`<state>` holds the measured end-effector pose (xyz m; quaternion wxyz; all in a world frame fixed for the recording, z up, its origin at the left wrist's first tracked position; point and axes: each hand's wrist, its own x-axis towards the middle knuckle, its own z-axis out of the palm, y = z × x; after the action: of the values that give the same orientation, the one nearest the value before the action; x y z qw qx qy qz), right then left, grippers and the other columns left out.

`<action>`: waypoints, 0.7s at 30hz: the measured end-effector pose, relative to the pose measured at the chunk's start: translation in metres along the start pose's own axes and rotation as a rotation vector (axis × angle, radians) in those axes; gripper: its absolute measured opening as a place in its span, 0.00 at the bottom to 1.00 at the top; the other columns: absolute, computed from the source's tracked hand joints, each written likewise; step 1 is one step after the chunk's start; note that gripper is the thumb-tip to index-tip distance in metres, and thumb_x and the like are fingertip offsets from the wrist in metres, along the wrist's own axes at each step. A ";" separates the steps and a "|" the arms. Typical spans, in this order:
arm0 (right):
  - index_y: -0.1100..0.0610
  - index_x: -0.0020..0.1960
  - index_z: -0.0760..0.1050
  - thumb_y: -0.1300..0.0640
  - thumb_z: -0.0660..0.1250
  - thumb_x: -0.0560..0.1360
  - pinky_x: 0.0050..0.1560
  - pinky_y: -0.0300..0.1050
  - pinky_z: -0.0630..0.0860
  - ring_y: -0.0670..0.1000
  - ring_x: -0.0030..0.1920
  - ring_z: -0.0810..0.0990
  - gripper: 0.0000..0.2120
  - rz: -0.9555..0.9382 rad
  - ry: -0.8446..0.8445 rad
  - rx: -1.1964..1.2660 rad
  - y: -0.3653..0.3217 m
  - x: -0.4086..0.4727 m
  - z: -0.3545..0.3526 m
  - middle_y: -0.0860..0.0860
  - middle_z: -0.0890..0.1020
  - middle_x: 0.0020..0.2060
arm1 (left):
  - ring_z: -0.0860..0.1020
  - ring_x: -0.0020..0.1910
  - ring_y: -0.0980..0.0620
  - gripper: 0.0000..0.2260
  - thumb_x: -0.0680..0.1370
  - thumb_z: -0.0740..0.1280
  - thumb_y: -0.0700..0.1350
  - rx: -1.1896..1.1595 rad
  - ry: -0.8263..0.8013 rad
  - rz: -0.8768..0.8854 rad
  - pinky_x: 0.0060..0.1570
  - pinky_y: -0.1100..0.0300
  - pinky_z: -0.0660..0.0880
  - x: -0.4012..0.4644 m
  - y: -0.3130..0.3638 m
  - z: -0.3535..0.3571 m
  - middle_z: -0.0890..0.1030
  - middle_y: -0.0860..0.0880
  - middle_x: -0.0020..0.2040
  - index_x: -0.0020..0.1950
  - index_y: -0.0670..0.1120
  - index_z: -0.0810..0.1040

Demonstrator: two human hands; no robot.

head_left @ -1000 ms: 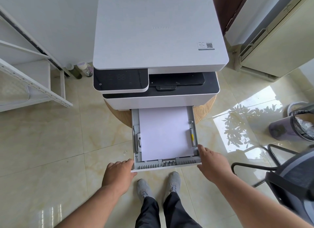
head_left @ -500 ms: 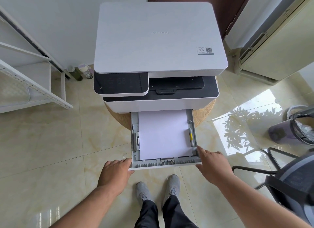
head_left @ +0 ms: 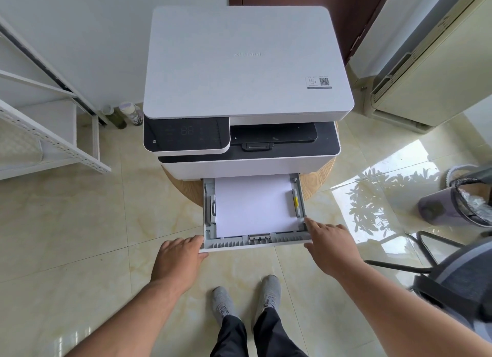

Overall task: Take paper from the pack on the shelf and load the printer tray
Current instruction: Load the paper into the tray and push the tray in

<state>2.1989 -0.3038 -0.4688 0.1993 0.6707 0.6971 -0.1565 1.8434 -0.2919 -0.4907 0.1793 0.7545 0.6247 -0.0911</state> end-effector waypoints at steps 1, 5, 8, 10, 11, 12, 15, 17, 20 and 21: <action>0.52 0.78 0.62 0.45 0.61 0.83 0.60 0.51 0.72 0.53 0.63 0.82 0.26 0.002 -0.002 -0.004 -0.001 0.001 0.000 0.46 0.82 0.67 | 0.81 0.51 0.49 0.09 0.79 0.67 0.57 -0.001 -0.001 -0.008 0.52 0.53 0.72 0.002 0.000 0.001 0.85 0.56 0.49 0.55 0.55 0.77; 0.53 0.79 0.61 0.45 0.61 0.83 0.61 0.51 0.72 0.54 0.64 0.82 0.27 0.010 -0.003 -0.022 -0.002 0.005 0.001 0.47 0.81 0.68 | 0.81 0.52 0.50 0.10 0.79 0.66 0.58 0.017 0.009 -0.027 0.52 0.55 0.71 0.007 0.001 0.003 0.85 0.56 0.50 0.57 0.55 0.76; 0.53 0.79 0.61 0.45 0.61 0.83 0.61 0.52 0.72 0.55 0.64 0.81 0.27 0.013 -0.007 -0.019 -0.002 0.007 0.000 0.48 0.81 0.68 | 0.81 0.51 0.50 0.10 0.78 0.68 0.58 0.030 0.017 -0.035 0.51 0.55 0.70 0.008 -0.001 0.006 0.85 0.56 0.49 0.56 0.56 0.77; 0.53 0.78 0.61 0.45 0.61 0.83 0.61 0.52 0.72 0.55 0.63 0.81 0.27 0.008 -0.002 -0.016 -0.002 0.006 0.000 0.47 0.81 0.68 | 0.82 0.48 0.49 0.10 0.77 0.70 0.58 0.030 0.021 -0.032 0.49 0.54 0.71 0.007 -0.003 0.009 0.85 0.56 0.46 0.54 0.56 0.78; 0.53 0.78 0.61 0.45 0.61 0.83 0.61 0.52 0.72 0.55 0.63 0.81 0.27 0.007 -0.001 -0.012 -0.002 0.006 0.000 0.47 0.81 0.67 | 0.82 0.46 0.49 0.10 0.76 0.72 0.57 0.031 0.022 -0.027 0.48 0.53 0.72 0.007 -0.004 0.010 0.86 0.56 0.44 0.53 0.55 0.79; 0.53 0.79 0.61 0.45 0.61 0.84 0.62 0.52 0.72 0.55 0.64 0.81 0.27 0.007 -0.004 -0.009 -0.002 0.005 -0.001 0.47 0.81 0.68 | 0.83 0.45 0.49 0.10 0.75 0.73 0.57 0.035 0.023 -0.024 0.47 0.53 0.73 0.007 -0.005 0.011 0.85 0.56 0.43 0.52 0.55 0.79; 0.53 0.81 0.59 0.45 0.60 0.84 0.63 0.52 0.71 0.55 0.65 0.80 0.29 0.006 0.006 -0.005 -0.002 0.008 -0.003 0.48 0.80 0.69 | 0.83 0.43 0.49 0.09 0.74 0.74 0.56 0.052 0.038 -0.024 0.45 0.53 0.73 0.011 -0.006 0.010 0.85 0.57 0.41 0.50 0.56 0.78; 0.53 0.80 0.60 0.45 0.60 0.84 0.63 0.52 0.72 0.55 0.64 0.80 0.27 0.008 0.016 0.001 -0.001 0.012 -0.008 0.48 0.81 0.69 | 0.83 0.42 0.49 0.10 0.72 0.76 0.55 0.059 0.048 -0.022 0.43 0.53 0.73 0.016 -0.006 0.007 0.85 0.56 0.40 0.48 0.56 0.79; 0.53 0.79 0.62 0.46 0.60 0.84 0.62 0.52 0.72 0.55 0.63 0.80 0.26 0.015 0.014 0.008 -0.001 0.019 -0.014 0.48 0.81 0.68 | 0.83 0.41 0.48 0.09 0.72 0.76 0.55 0.070 0.061 -0.025 0.42 0.54 0.72 0.025 -0.005 0.002 0.85 0.56 0.40 0.48 0.56 0.79; 0.53 0.79 0.62 0.46 0.60 0.84 0.63 0.52 0.72 0.55 0.64 0.80 0.26 0.019 0.013 0.011 -0.001 0.021 -0.016 0.48 0.81 0.68 | 0.83 0.41 0.48 0.09 0.72 0.76 0.54 0.073 0.066 -0.026 0.42 0.54 0.71 0.027 -0.006 0.000 0.85 0.56 0.40 0.48 0.56 0.79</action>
<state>2.1959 -0.2777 -0.4649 0.1927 0.6793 0.6911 -0.1543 1.8436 -0.2664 -0.5016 0.1300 0.7550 0.6362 -0.0912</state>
